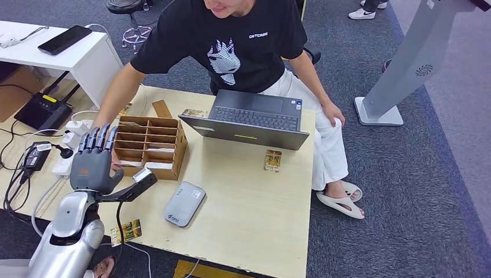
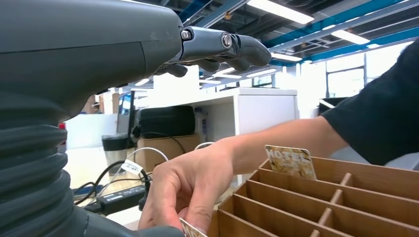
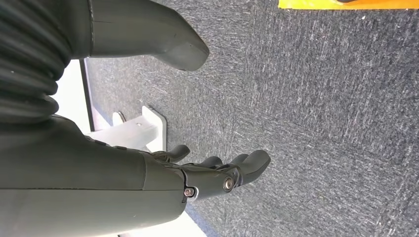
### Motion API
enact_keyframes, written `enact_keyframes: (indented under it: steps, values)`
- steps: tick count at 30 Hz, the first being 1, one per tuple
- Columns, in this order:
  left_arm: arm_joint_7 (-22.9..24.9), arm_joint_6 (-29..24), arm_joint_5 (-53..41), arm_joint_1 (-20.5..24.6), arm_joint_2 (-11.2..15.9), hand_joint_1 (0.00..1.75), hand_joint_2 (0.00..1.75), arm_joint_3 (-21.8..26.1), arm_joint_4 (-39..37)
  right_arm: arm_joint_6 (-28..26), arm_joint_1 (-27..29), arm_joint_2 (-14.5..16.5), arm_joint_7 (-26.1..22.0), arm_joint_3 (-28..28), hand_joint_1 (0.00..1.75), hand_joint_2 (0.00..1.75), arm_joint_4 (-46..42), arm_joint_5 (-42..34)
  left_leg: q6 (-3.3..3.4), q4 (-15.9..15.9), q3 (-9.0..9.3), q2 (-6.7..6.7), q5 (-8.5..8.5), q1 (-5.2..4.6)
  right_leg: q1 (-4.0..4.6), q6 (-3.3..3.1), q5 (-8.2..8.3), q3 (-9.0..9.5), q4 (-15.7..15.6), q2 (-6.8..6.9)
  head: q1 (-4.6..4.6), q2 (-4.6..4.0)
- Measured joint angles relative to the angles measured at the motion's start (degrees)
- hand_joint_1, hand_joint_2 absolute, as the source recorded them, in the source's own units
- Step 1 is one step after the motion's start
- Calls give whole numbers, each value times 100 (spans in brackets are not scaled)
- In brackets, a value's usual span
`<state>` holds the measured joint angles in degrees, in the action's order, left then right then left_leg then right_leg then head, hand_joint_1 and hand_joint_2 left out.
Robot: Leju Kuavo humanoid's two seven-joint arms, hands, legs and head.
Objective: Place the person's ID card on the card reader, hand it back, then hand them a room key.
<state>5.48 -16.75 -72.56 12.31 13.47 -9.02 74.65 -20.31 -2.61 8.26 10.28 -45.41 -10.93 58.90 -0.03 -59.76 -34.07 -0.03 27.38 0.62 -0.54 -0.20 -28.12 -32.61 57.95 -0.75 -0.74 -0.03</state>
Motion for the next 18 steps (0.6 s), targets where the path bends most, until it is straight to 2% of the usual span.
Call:
enact_keyframes:
  steps: [18]
  values:
    - [-32, -117, -167, -80, -27, 0, 175, 55, 200, 0, -4, 25, 21, -121, 0, 175, 0, 0, 0, 0, 0, -2, -1, 0, 0, 0, 0, 1, 0, 4, 0, 1]
